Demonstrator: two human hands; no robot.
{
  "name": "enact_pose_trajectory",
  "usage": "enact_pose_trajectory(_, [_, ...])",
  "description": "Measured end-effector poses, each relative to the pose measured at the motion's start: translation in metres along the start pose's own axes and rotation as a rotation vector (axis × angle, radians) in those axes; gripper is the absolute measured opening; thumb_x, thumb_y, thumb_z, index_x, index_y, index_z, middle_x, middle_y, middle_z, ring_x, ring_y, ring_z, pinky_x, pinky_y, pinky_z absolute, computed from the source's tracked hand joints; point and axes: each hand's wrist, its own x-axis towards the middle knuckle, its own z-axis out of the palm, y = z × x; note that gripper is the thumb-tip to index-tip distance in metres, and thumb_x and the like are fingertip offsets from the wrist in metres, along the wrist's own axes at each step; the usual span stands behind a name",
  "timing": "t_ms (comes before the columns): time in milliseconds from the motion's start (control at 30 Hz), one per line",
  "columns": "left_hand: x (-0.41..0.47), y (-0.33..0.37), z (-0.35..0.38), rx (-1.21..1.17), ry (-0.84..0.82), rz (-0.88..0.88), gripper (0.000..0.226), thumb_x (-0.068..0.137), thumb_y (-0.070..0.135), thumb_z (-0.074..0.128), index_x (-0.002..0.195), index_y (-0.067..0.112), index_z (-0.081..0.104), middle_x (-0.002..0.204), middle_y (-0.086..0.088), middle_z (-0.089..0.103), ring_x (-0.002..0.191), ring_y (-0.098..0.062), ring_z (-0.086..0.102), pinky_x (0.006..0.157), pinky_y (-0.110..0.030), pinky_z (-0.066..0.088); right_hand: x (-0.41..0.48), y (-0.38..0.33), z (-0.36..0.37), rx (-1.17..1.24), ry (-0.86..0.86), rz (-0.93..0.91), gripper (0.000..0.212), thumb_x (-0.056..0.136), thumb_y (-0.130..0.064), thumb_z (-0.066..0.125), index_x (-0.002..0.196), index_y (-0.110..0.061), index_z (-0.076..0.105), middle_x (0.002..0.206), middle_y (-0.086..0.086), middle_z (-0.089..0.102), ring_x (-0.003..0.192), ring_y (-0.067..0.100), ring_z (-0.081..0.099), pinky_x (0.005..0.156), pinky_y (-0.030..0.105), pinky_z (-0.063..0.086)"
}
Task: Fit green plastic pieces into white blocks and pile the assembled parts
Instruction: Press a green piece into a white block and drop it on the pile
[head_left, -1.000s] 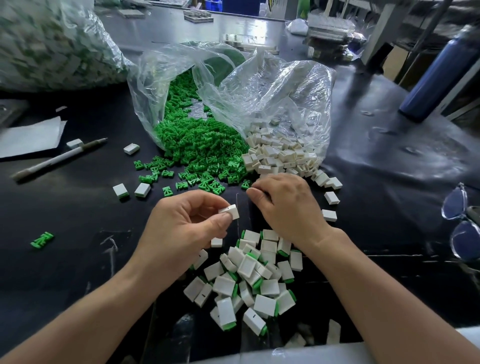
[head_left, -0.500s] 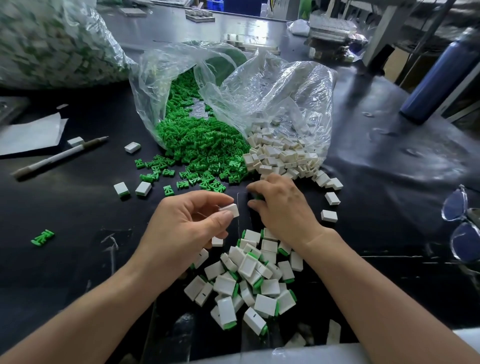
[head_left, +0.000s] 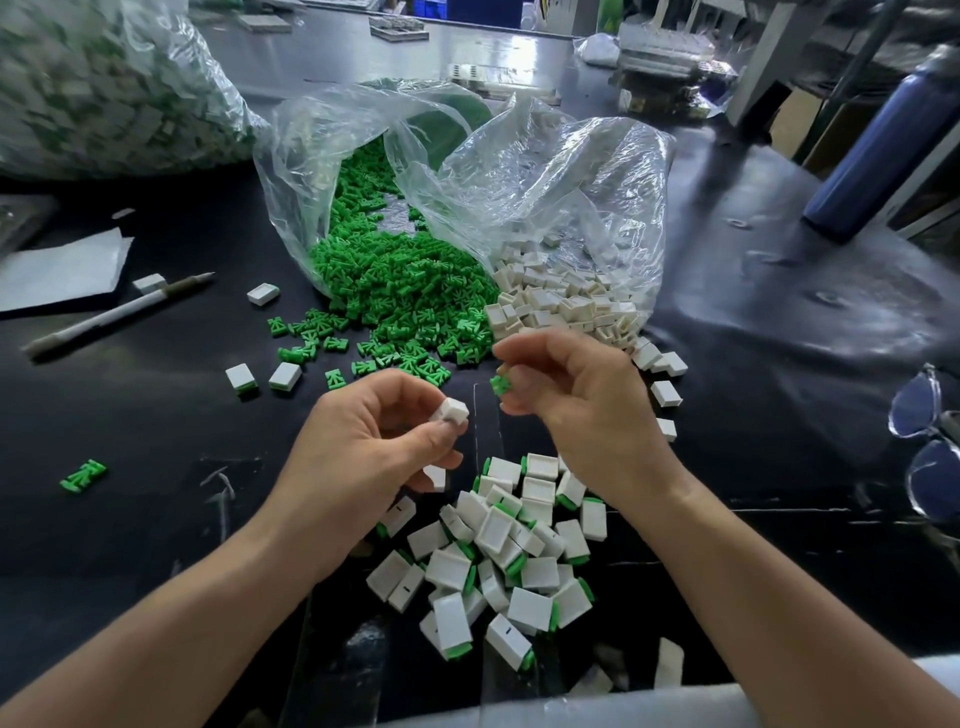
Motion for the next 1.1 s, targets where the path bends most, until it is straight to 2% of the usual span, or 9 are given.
enact_pose_trajectory(167, [-0.0010, 0.0015, -0.0008, -0.036, 0.000, 0.007, 0.023, 0.083, 0.003, 0.060, 0.085, 0.024, 0.069, 0.078, -0.003, 0.073, 0.062, -0.015, 0.069, 0.048, -0.019, 0.051, -0.0045, -0.0059, 0.0013, 0.071, -0.050, 0.068, 0.034, 0.083, 0.002, 0.062, 0.083, -0.032, 0.064, 0.077, -0.012, 0.067, 0.077, 0.007, 0.066, 0.079, 0.030, 0.056])
enact_pose_trajectory(300, [0.0021, 0.0002, 0.0003, -0.058, -0.005, -0.044, 0.010, 0.088, 0.005, 0.055, 0.089, 0.015, 0.058, 0.082, -0.003, 0.074, 0.065, -0.020, 0.070, 0.047, -0.022, 0.052, -0.0061, -0.0069, 0.0008, 0.093, -0.058, 0.092, 0.030, 0.082, 0.000, 0.064, 0.076, -0.030, 0.067, 0.074, -0.009, 0.068, 0.076, 0.011, 0.066, 0.080, 0.034, 0.056])
enact_pose_trajectory(400, [0.0021, -0.0010, 0.0004, -0.045, -0.001, -0.045, 0.006, 0.084, 0.008, 0.060, 0.083, 0.013, 0.056, 0.081, -0.007, 0.072, 0.067, -0.018, 0.070, 0.049, -0.023, 0.053, -0.0065, -0.0073, 0.0013, 0.117, -0.045, 0.102, 0.033, 0.081, 0.001, 0.063, 0.078, -0.031, 0.065, 0.073, -0.009, 0.067, 0.075, 0.012, 0.066, 0.079, 0.036, 0.056])
enact_pose_trajectory(500, [0.0015, -0.0024, 0.0000, 0.019, 0.009, 0.001, 0.007, 0.081, 0.007, 0.063, 0.081, 0.013, 0.060, 0.072, -0.006, 0.064, 0.057, -0.009, 0.064, 0.046, -0.019, 0.049, -0.0076, -0.0082, 0.0008, 0.120, -0.067, 0.102, 0.033, 0.081, 0.001, 0.064, 0.076, -0.031, 0.066, 0.069, -0.012, 0.067, 0.073, 0.010, 0.066, 0.078, 0.034, 0.057])
enact_pose_trajectory(633, [0.0031, -0.0018, -0.0002, -0.068, 0.013, -0.003, 0.020, 0.081, 0.003, 0.060, 0.089, 0.019, 0.068, 0.076, -0.009, 0.064, 0.054, -0.010, 0.062, 0.046, -0.018, 0.048, -0.0092, -0.0094, 0.0013, 0.091, -0.118, 0.087, 0.031, 0.082, -0.002, 0.065, 0.073, -0.032, 0.068, 0.069, -0.009, 0.067, 0.070, 0.011, 0.063, 0.075, 0.030, 0.055])
enact_pose_trajectory(733, [0.0039, -0.0008, 0.0000, -0.156, 0.007, -0.041, 0.012, 0.074, 0.009, 0.063, 0.086, 0.011, 0.063, 0.075, -0.008, 0.072, 0.058, -0.014, 0.067, 0.047, -0.019, 0.051, -0.0094, -0.0101, 0.0017, 0.122, -0.106, 0.094, 0.028, 0.082, -0.001, 0.065, 0.078, -0.029, 0.067, 0.070, -0.008, 0.067, 0.066, 0.006, 0.065, 0.069, 0.022, 0.055])
enact_pose_trajectory(833, [0.0050, -0.0005, -0.0007, -0.246, -0.006, -0.073, 0.023, 0.065, 0.013, 0.062, 0.086, 0.009, 0.054, 0.077, -0.009, 0.073, 0.065, -0.019, 0.071, 0.049, -0.021, 0.053, -0.0098, -0.0102, 0.0021, 0.114, -0.086, 0.103, 0.026, 0.081, -0.001, 0.066, 0.078, -0.027, 0.065, 0.072, -0.005, 0.068, 0.065, 0.007, 0.066, 0.070, 0.023, 0.056])
enact_pose_trajectory(933, [0.0045, 0.0002, -0.0003, -0.304, -0.040, -0.089, 0.025, 0.068, 0.005, 0.059, 0.092, 0.006, 0.057, 0.078, -0.011, 0.073, 0.073, -0.021, 0.072, 0.055, -0.021, 0.054, -0.0104, -0.0106, 0.0032, 0.069, -0.099, 0.084, 0.026, 0.081, -0.005, 0.066, 0.074, -0.029, 0.065, 0.068, -0.007, 0.066, 0.065, 0.006, 0.064, 0.070, 0.025, 0.055])
enact_pose_trajectory(1100, [0.0035, 0.0000, 0.0002, -0.232, -0.042, -0.083, 0.019, 0.068, 0.013, 0.060, 0.086, 0.008, 0.063, 0.082, -0.015, 0.072, 0.077, -0.022, 0.071, 0.059, -0.025, 0.058, -0.0110, -0.0107, 0.0037, 0.023, -0.102, 0.060, 0.026, 0.081, -0.007, 0.067, 0.073, -0.032, 0.064, 0.063, -0.015, 0.062, 0.064, -0.001, 0.058, 0.068, 0.020, 0.050])
